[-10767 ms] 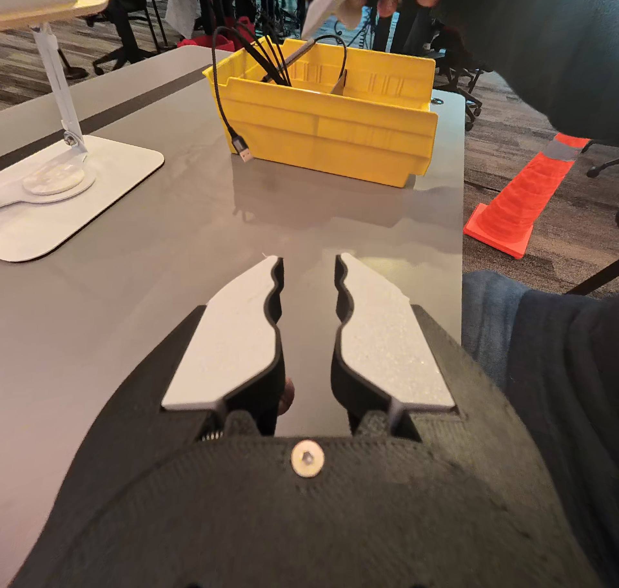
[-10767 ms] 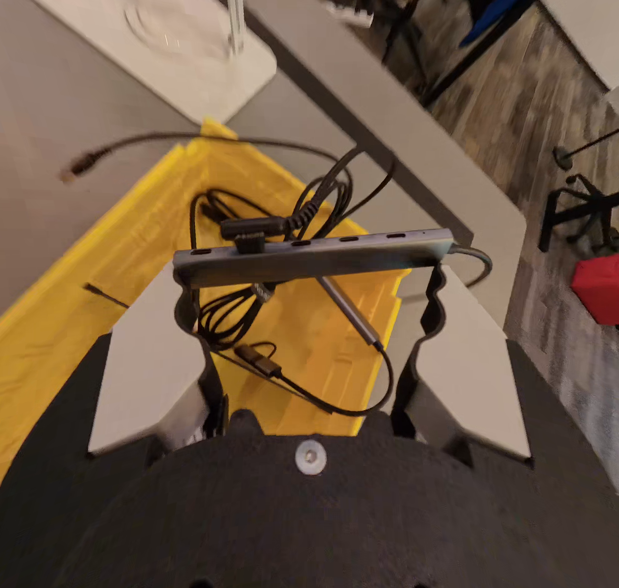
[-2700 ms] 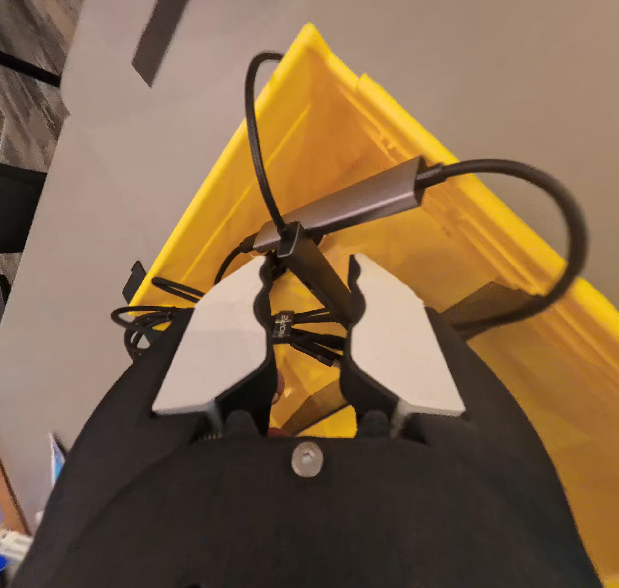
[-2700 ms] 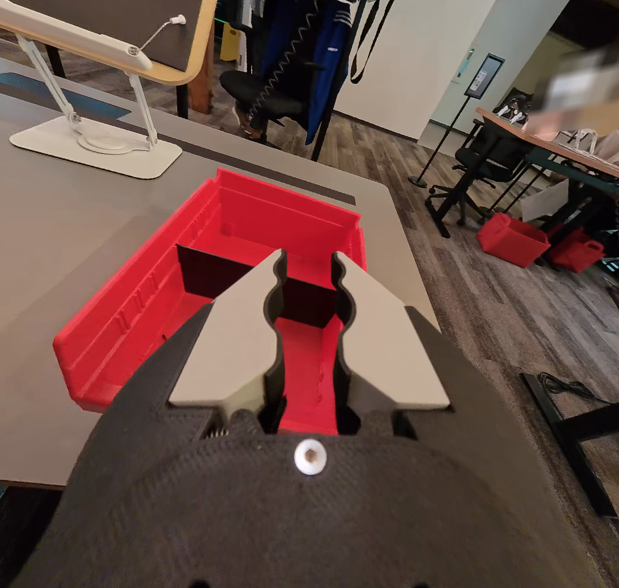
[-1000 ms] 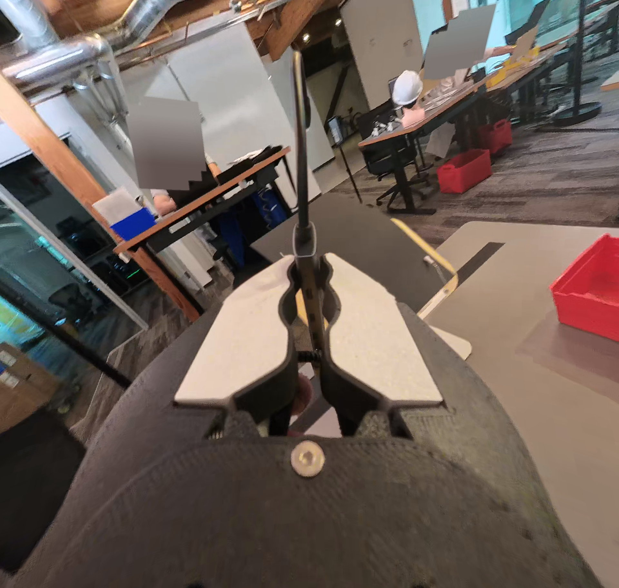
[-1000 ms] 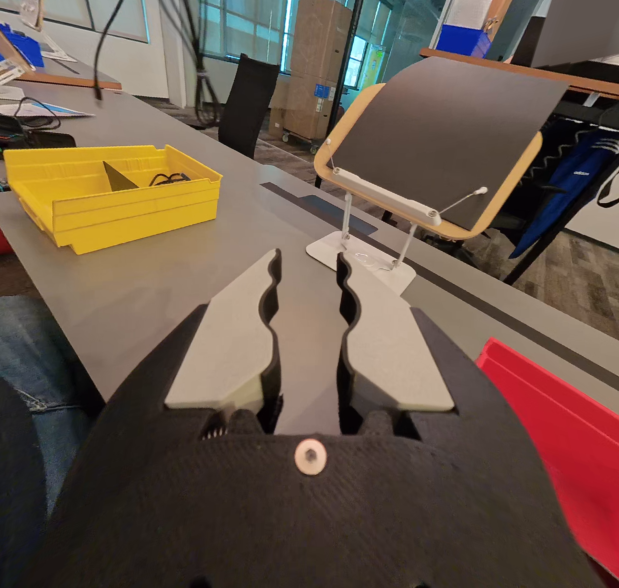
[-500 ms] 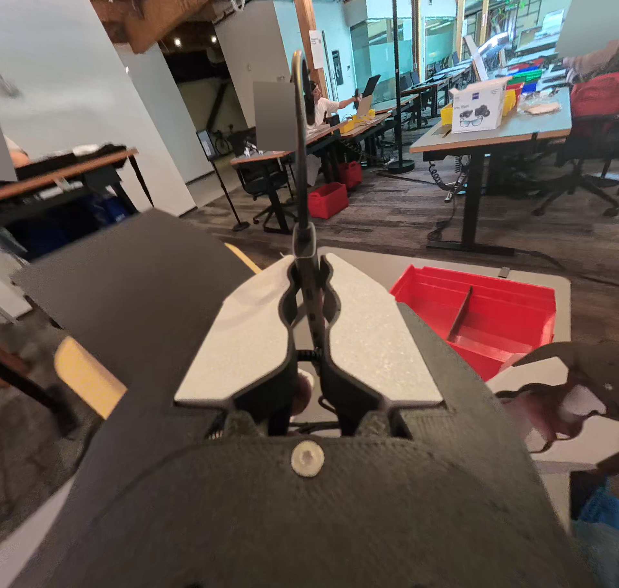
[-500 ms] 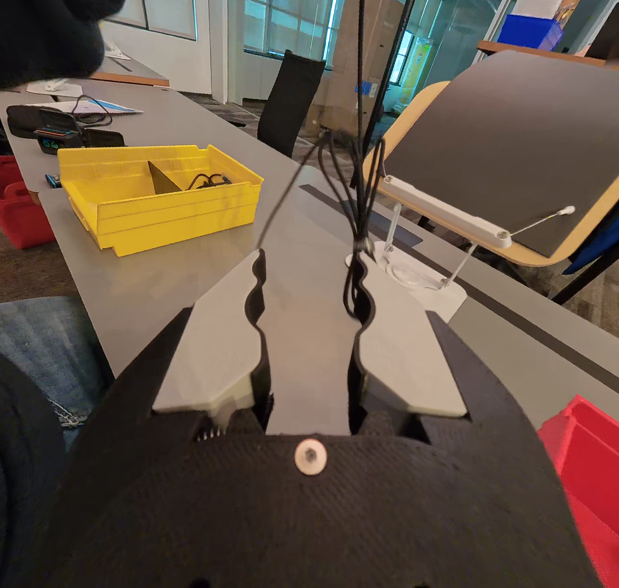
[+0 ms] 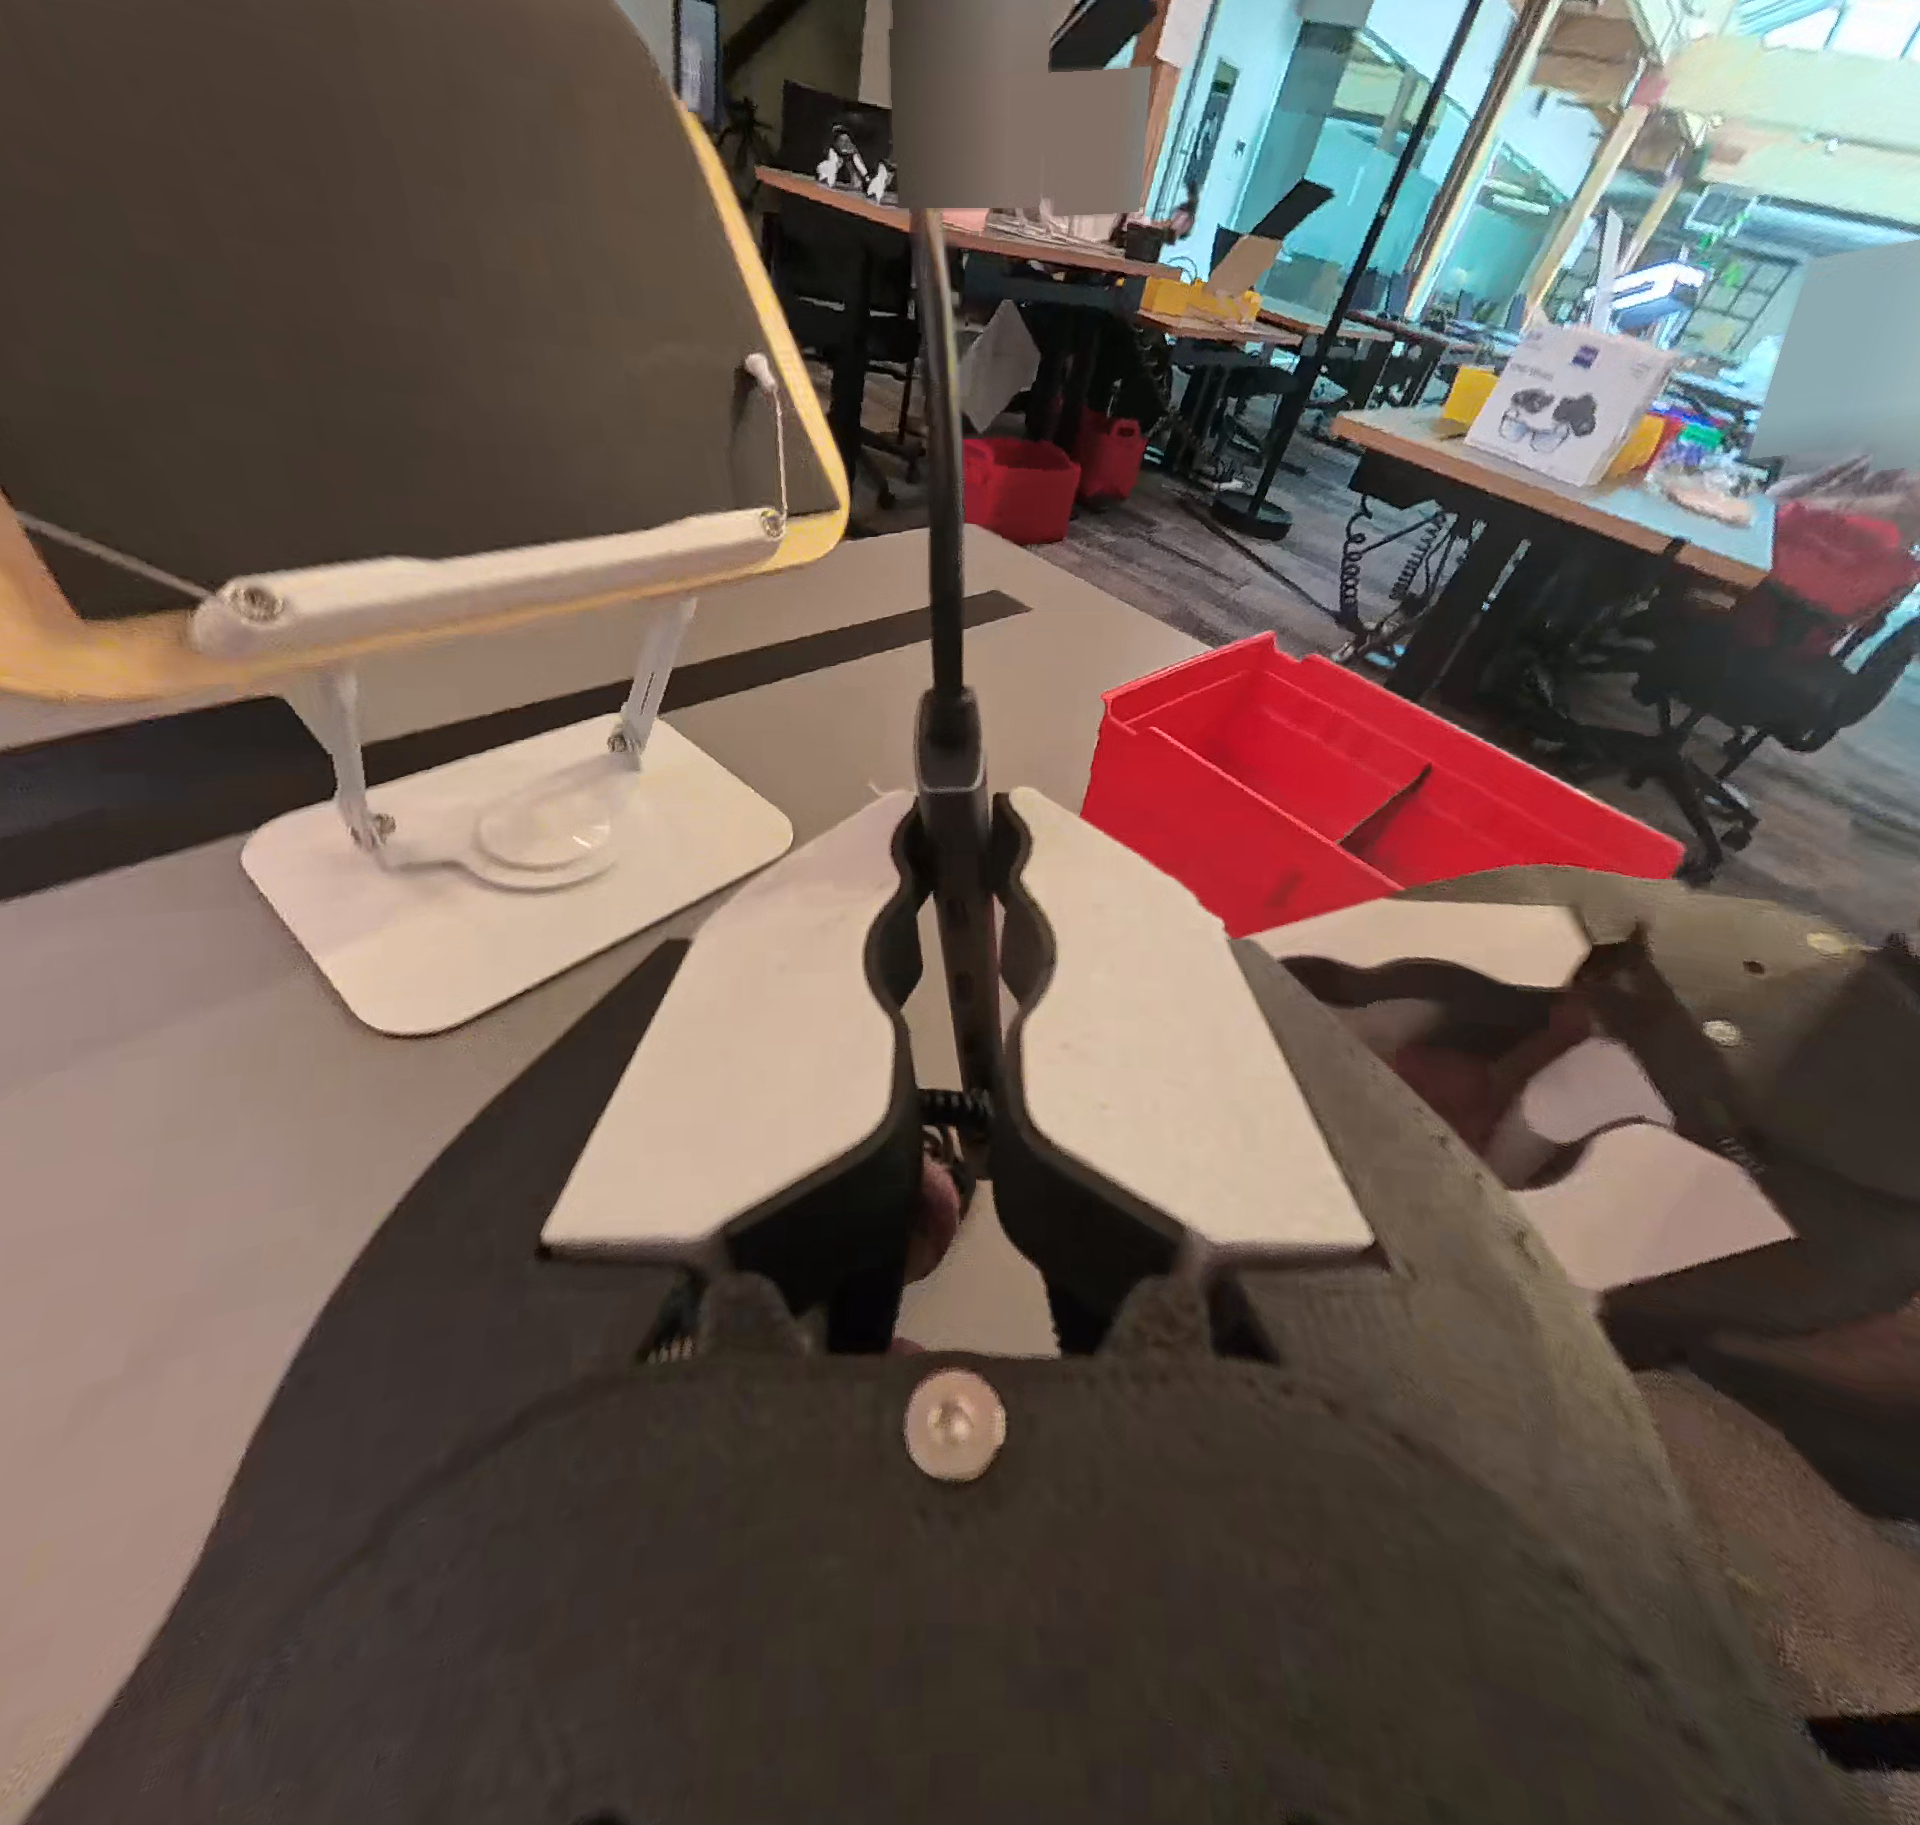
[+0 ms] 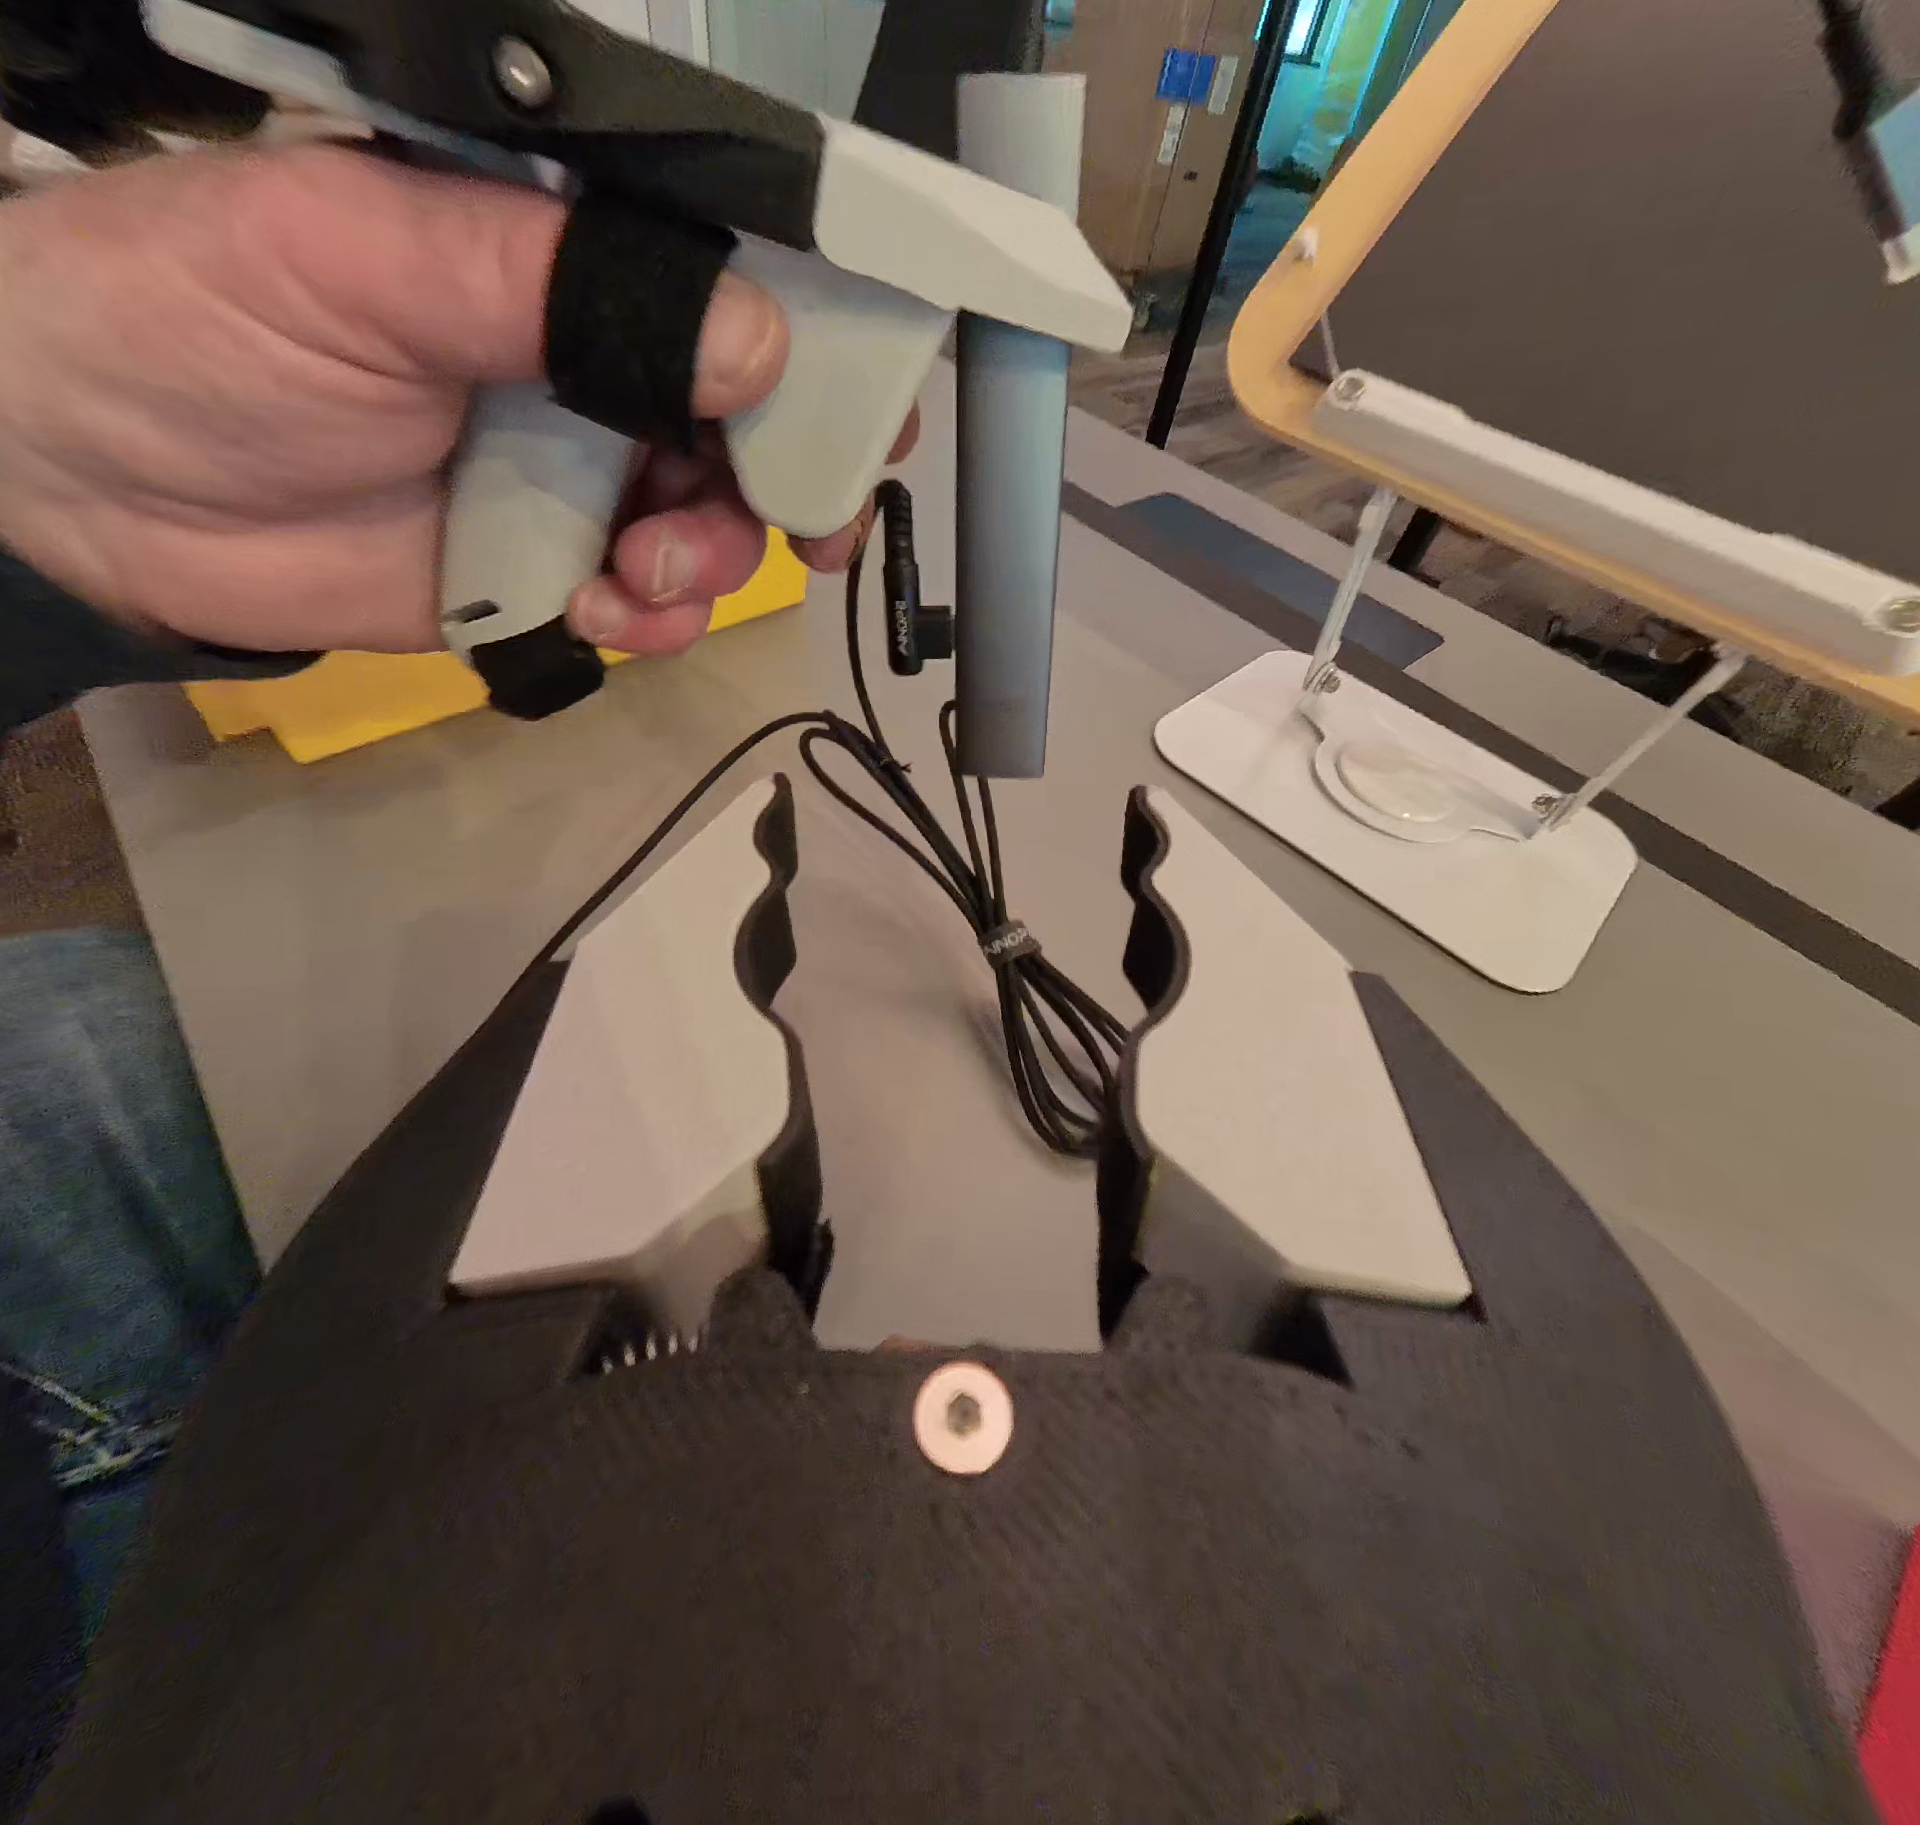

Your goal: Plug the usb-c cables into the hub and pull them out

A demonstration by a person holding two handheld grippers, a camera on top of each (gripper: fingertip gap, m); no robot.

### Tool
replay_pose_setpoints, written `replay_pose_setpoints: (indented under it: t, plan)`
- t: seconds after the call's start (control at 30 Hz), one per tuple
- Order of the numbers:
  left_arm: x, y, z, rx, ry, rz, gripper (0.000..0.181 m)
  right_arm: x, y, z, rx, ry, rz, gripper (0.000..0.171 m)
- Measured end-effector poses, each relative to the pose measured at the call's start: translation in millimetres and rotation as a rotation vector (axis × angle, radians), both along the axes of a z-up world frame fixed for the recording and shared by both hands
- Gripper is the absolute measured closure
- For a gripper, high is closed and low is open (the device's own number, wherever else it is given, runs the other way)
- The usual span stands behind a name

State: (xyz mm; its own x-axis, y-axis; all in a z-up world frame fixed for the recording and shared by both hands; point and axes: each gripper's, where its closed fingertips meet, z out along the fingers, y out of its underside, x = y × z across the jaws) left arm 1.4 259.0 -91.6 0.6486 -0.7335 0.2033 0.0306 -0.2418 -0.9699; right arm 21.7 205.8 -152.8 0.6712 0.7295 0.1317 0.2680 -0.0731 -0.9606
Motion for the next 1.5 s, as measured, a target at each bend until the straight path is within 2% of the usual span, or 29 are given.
replay_pose_setpoints:
  t: [0.13,0.2,0.23,0.37,0.47,0.57,0.67,0.73,0.8,0.87,0.93,1.0,1.1,1.3,1.4,1.5]
  plan:
    - [-7.5,-4.7,-11.0,-0.062,-0.099,-0.014,0.171,-19.0,22.7,-28.8,-0.038,-0.052,-0.012,0.121]
    - [-9.3,-7.6,-15.7,-0.084,-0.113,-0.03,0.171,-24.3,29.8,-34.0,-0.019,-0.062,-0.02,0.146]
    - [-10.5,-8.8,-18.1,-0.091,-0.115,-0.03,0.171,-25.9,31.4,-30.8,0.008,-0.051,-0.025,0.152]
    - [-18.0,-12.1,-23.0,-0.091,-0.115,-0.04,0.171,-28.6,33.2,-32.0,0.068,-0.12,0.005,0.152]
    - [-24.5,-15.3,-32.9,-0.13,-0.072,-0.061,0.17,-22.5,38.1,-33.5,0.148,-0.247,0.025,0.152]
    - [-35.0,-21.5,-41.5,-0.133,0.043,-0.064,0.156,-13.9,46.9,-35.3,0.225,-0.403,0.035,0.152]
    - [-47.3,-37.2,-52.0,-0.16,0.232,-0.132,0.153,-5.3,56.4,-32.1,0.303,-0.518,0.044,0.151]
    - [-57.5,-54.1,-53.1,-0.169,0.351,-0.224,0.161,-0.7,61.5,-32.9,0.341,-0.593,0.061,0.151]
    - [-62.7,-70.1,-41.8,-0.119,0.429,-0.291,0.164,1.9,64.9,-36.1,0.362,-0.654,0.087,0.151]
    - [-59.2,-79.8,-20.4,-0.03,0.464,-0.331,0.158,-1.1,63.4,-38.3,0.408,-0.708,0.141,0.152]
    - [-52.2,-74.5,0.5,0.045,0.486,-0.306,0.156,-6.5,61.0,-39.7,0.464,-0.765,0.184,0.151]
    - [-41.5,-64.6,6.2,0.078,0.538,-0.309,0.154,-14.6,57.0,-39.3,0.54,-0.819,0.226,0.151]
    - [-30.9,-42.8,-18.0,0.028,0.675,-0.34,0.151,-23.6,51.4,-38.7,0.631,-0.886,0.256,0.151]
    - [-34.1,-38.0,-107.3,-0.248,0.901,-0.471,0.147,-34.9,36.7,-42.5,0.751,-0.979,0.316,0.152]
    - [-37.1,-40.2,-125.9,-0.296,0.883,-0.498,0.167,-36.3,35.2,-45.2,0.774,-1.001,0.338,0.151]
    - [-36.6,-39.5,-130.5,-0.319,0.803,-0.489,0.168,-37.8,38.5,-48.5,0.773,-0.999,0.342,0.15]
